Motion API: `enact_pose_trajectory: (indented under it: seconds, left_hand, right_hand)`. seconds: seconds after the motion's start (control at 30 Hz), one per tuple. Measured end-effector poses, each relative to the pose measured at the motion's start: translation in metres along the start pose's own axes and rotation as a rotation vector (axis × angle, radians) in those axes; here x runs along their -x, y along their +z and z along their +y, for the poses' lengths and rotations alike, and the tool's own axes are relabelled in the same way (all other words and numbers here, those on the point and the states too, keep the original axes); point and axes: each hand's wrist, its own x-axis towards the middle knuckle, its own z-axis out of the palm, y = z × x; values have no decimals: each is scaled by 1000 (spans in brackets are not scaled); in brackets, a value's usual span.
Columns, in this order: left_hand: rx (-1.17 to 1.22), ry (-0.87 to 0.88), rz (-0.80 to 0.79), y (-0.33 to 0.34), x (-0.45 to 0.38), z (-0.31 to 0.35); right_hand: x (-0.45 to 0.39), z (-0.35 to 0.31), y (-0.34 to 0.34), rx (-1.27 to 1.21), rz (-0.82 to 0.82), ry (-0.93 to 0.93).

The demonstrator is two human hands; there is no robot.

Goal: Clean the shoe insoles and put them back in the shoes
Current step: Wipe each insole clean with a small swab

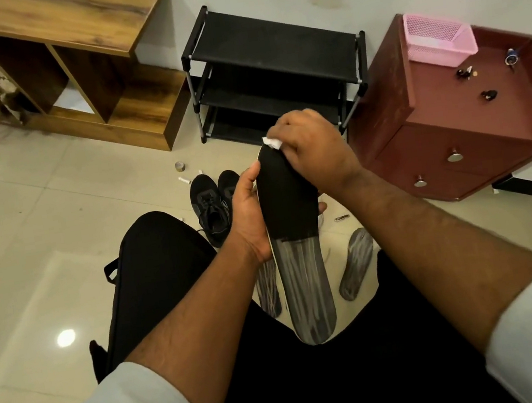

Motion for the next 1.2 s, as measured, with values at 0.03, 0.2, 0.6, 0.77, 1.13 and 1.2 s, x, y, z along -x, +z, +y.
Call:
enact_pose_trajectory:
  seconds: [0.03, 0.2, 0.6, 0.77, 1.13, 1.2]
  left_hand:
    - [2, -4, -2, 0, 0, 0]
    - [-27, 46, 78, -1, -1, 1]
    - [78, 73, 153, -3, -3, 7]
    - [25, 75, 164, -2, -4, 4]
    - [171, 118, 131, -2, -2, 7]
    - [204, 128, 131, -4, -4, 10]
  right_hand:
    - [-2, 2, -1, 12, -7, 13]
    - [27, -4, -2, 26, -53, 29]
    - [125, -37, 8, -200, -98, 96]
    - [84, -19, 8, -168, 0, 74]
    - [137, -38, 15, -258, -86, 93]
    - [158, -45, 16, -417, -76, 198]
